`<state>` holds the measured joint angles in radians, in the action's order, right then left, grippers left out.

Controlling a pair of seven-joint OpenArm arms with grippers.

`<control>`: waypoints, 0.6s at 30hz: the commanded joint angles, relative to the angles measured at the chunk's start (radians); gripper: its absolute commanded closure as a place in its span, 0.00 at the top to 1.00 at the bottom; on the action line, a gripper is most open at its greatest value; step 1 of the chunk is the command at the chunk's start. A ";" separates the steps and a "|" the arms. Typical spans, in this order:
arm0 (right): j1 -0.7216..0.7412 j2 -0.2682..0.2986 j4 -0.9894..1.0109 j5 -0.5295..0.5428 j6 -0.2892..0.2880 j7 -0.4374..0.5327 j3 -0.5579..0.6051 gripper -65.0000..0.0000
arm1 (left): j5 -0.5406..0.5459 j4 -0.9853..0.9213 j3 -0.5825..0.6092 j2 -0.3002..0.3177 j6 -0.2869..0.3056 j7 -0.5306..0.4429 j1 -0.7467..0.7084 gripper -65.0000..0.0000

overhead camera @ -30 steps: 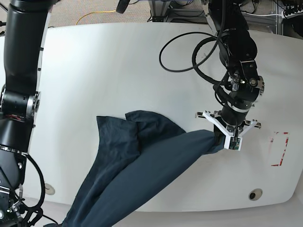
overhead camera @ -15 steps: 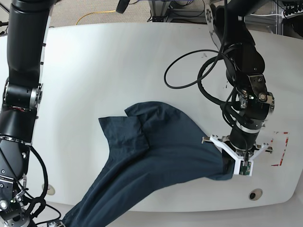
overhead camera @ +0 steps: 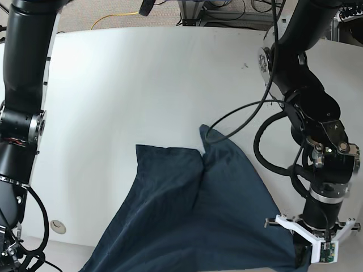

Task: Fold the T-shirt properly
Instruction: 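Raise the shirt high with both grippers, stretching it between them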

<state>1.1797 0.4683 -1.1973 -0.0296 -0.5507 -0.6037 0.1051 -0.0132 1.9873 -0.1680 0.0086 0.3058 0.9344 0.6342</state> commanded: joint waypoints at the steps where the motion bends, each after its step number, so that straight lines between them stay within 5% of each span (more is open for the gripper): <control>1: 0.056 0.011 0.010 0.000 0.014 0.028 -0.008 0.00 | 0.002 0.016 -0.041 0.008 -0.007 -0.008 0.066 0.03; 6: 0.050 0.011 0.017 0.000 0.014 0.028 -0.009 0.00 | 0.003 0.016 -0.064 0.008 -0.007 0.071 0.108 0.06; 18: 0.026 0.011 0.018 0.000 0.014 0.029 -0.011 0.00 | 0.003 0.014 -0.066 0.014 -0.007 0.068 0.102 0.06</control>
<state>1.1511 0.4709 -1.1625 -0.0296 -0.5507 -0.6064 0.1020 -0.0097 1.9888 -0.2340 0.0135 0.3042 1.0477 0.6773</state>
